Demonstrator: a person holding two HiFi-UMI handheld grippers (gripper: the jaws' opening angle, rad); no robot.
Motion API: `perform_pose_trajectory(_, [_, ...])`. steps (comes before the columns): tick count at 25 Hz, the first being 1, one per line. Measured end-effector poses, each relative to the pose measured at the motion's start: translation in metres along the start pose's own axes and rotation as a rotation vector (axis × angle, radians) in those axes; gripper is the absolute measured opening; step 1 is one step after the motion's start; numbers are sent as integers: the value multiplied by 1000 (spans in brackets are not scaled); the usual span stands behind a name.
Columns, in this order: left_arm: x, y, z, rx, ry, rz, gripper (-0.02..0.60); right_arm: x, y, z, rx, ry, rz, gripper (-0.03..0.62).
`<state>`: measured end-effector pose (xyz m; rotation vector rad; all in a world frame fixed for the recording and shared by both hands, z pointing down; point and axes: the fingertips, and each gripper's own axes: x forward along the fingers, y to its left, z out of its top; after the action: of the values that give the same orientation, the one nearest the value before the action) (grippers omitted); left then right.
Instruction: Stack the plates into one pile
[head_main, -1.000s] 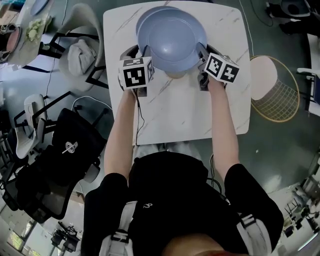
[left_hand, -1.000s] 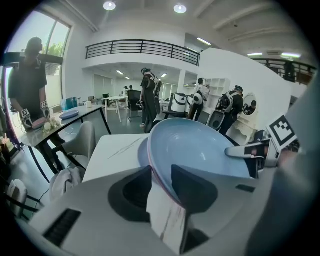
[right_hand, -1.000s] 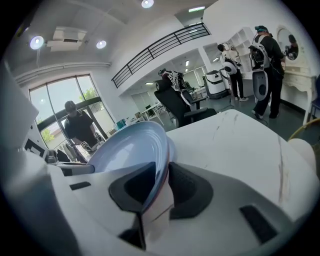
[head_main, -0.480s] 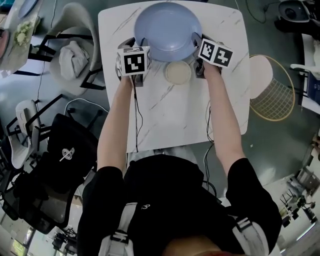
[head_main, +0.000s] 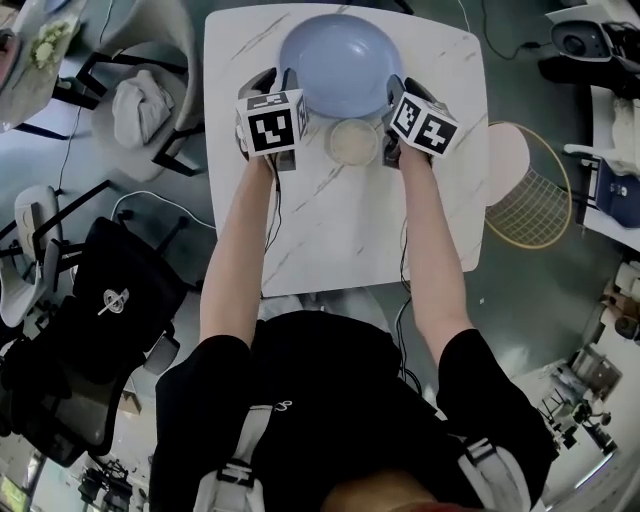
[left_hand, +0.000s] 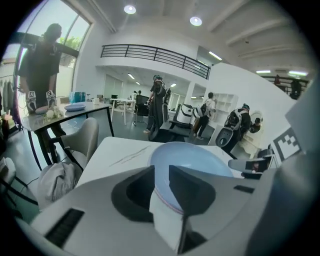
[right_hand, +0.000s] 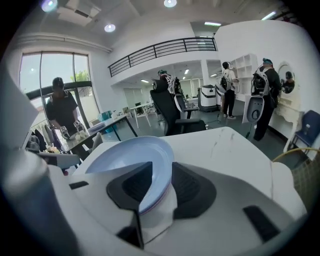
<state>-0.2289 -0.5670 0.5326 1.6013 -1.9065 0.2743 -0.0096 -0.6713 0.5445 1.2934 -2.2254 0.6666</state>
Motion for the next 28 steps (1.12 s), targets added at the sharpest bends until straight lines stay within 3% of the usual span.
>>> perform_pose_trajectory(5, [-52,-19,10,-102,-126,11,30,-41,27,16,13,-110,106,95])
perform_pose_trajectory(7, [-81,-28,11,-122,-195,31,17,-64,37,20,16,-168,156,36])
perform_pose_trajectory(8, [-95,-32,13,-123,-234,41,17,-76,44,22,25,-203,188,9])
perform_pose_trajectory(11, [-133,-51,20,-92,-338,70,17,-114,68,30,22,-305,311,8])
perform_pose_trajectory(14, [-174,-74,22,-42,-401,99,15,-162,88,37,-31,-382,446,8])
perform_pose_trajectory(17, [-217,-95,22,-41,-459,131,15,-212,95,45,-64,-437,552,8])
perform_pose_trajectory(21, [-274,-115,12,-37,-531,179,15,-265,93,36,-165,-477,586,8])
perform_pose_trajectory(25, [-308,-135,4,51,-551,195,15,-299,77,22,-202,-501,613,6])
perform_pose_trajectory(28, [-317,-154,3,109,-555,177,15,-312,65,20,-236,-515,585,6])
